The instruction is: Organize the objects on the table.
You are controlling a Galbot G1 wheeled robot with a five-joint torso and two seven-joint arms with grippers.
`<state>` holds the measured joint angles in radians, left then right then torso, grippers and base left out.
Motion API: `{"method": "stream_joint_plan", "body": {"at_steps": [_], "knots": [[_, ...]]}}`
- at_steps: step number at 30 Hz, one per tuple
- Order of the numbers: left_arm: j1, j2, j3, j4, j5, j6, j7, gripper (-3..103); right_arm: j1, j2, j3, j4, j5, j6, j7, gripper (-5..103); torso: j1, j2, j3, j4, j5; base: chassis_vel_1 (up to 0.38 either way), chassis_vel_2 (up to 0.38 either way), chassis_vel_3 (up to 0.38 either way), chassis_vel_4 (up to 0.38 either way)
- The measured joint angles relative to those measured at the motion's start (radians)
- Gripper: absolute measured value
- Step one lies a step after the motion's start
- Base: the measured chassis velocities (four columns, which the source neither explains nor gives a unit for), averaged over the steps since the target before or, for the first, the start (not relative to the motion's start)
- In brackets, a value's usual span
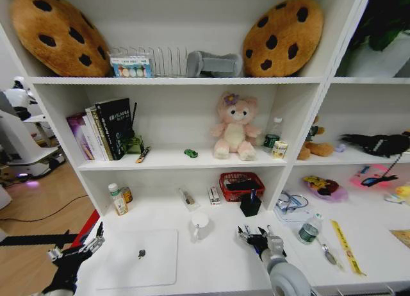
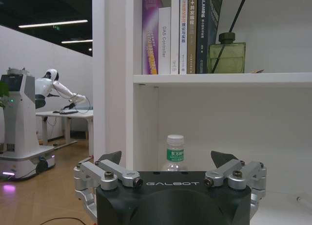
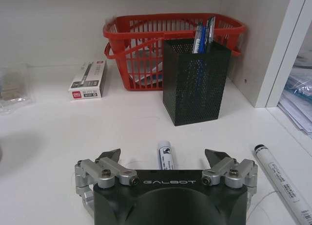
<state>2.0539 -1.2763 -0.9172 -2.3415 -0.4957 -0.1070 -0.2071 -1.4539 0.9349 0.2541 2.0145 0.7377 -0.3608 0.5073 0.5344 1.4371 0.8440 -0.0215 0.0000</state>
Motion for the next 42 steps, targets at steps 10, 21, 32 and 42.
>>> {"method": "stream_joint_plan", "body": {"at_steps": [10, 21, 32, 42], "knots": [[0.000, -0.001, 0.000, 0.002, 0.001, 0.002, -0.001, 100, 0.037, -0.008, -0.011, -0.060, 0.007, 0.003, -0.008, 77, 0.000, 0.000, 0.000, -0.0001, -0.0002, 0.000, 0.000, 0.000, 0.000], [0.000, 0.004, -0.005, -0.002, -0.003, 0.003, -0.005, 100, 0.030, -0.007, -0.018, -0.046, 0.006, 0.004, -0.012, 39, 0.000, 0.000, 0.000, -0.0001, 0.0000, 0.000, 0.000, 0.000, 0.000], [0.007, -0.003, -0.009, -0.009, -0.006, -0.002, -0.007, 100, 0.027, -0.019, -0.004, -0.017, -0.053, 0.038, -0.029, 13, 0.000, 0.000, 0.000, -0.0001, 0.0002, 0.000, 0.000, 0.000, 0.000], [0.004, -0.010, -0.004, -0.011, -0.002, -0.002, -0.009, 100, 0.061, -0.035, 0.014, -0.038, -0.430, 0.305, -0.113, 13, 0.000, 0.000, 0.000, -0.0001, 0.0001, 0.000, 0.000, 0.000, 0.000]]}}
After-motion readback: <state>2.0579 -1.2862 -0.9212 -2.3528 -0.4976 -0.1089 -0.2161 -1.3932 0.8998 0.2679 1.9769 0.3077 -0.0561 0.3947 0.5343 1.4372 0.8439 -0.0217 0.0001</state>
